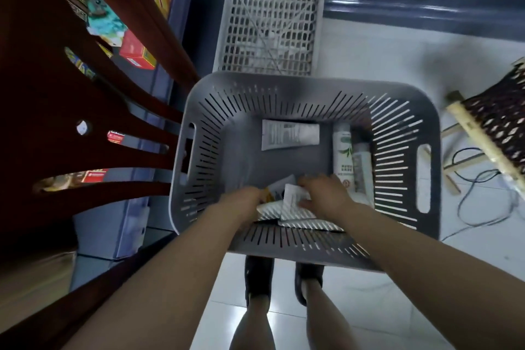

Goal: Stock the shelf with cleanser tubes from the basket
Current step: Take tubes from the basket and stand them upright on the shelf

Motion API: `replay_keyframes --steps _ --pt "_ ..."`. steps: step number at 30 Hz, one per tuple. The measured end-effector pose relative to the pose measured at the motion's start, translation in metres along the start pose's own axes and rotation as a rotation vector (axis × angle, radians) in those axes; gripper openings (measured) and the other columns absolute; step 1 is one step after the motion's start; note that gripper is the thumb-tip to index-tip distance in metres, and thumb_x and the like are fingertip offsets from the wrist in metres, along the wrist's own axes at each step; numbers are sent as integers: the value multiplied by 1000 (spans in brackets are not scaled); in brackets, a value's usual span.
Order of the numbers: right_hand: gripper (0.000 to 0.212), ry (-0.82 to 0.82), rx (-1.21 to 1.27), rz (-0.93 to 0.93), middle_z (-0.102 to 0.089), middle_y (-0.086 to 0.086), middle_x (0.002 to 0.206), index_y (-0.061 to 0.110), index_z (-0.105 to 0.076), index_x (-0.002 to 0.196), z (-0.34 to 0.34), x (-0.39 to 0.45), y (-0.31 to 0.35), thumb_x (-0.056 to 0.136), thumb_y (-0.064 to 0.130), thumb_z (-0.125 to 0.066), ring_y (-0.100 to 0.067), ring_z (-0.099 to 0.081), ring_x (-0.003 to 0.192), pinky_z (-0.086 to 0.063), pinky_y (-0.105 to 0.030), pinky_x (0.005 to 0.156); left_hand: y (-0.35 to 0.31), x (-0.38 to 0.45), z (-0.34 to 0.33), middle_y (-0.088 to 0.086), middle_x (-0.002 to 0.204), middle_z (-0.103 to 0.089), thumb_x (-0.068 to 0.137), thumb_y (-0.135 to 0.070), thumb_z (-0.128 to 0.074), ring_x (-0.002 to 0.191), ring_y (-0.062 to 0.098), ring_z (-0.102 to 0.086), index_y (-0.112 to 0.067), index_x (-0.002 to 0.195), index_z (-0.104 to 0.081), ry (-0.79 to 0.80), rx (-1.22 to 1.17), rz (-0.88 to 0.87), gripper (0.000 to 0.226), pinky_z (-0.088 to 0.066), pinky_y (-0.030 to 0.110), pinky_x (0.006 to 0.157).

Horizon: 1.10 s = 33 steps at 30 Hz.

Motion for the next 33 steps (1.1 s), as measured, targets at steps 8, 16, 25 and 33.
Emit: replay_keyframes --steps 8,16,25,33 --pt "40 -200 691 -284 -59 -12 123 10 -47 126 20 21 -27 89 20 -59 -29 -56 109 -46 -36 86 15 12 25 19 114 -62 83 -8 -67 90 21 -55 4 112 -59 -324 -850 146 32 -45 26 69" --pt "75 -349 642 -200 -44 -7 137 17 -30 140 5 19 -24 78 29 -72 -26 -45 124 -43 -43 100 15 25 19 20 111 -62 81 12 -61 75 18 -61 8 120 -51 -289 -1526 229 41 -55 19 61" --pt "100 -240 225 -112 -29 -11 146 7 -4 149 20 9 -7 78 39 -67 -26 -34 131 -39 -35 98 -3 26 24 6 99 -66 87 -13 -63 89 19 -63 -16 93 -60 -245 -1436 168 7 -49 36 87" --pt "27 -453 1006 -231 -65 -23 103 -5 -59 114 84 -35 7 92 11 -51 -39 -59 97 -46 -35 76 -23 -40 67 5 95 -68 84 -12 -66 102 25 -63 -19 83 -65 -488 -1381 -42 6 -48 38 96"
Point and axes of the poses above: each hand's wrist, its own x-axis towards the middle knuckle, its own z-axis out of the back of the hand, y = z × x, the point moved 3 cm from there along x, towards the middle knuckle
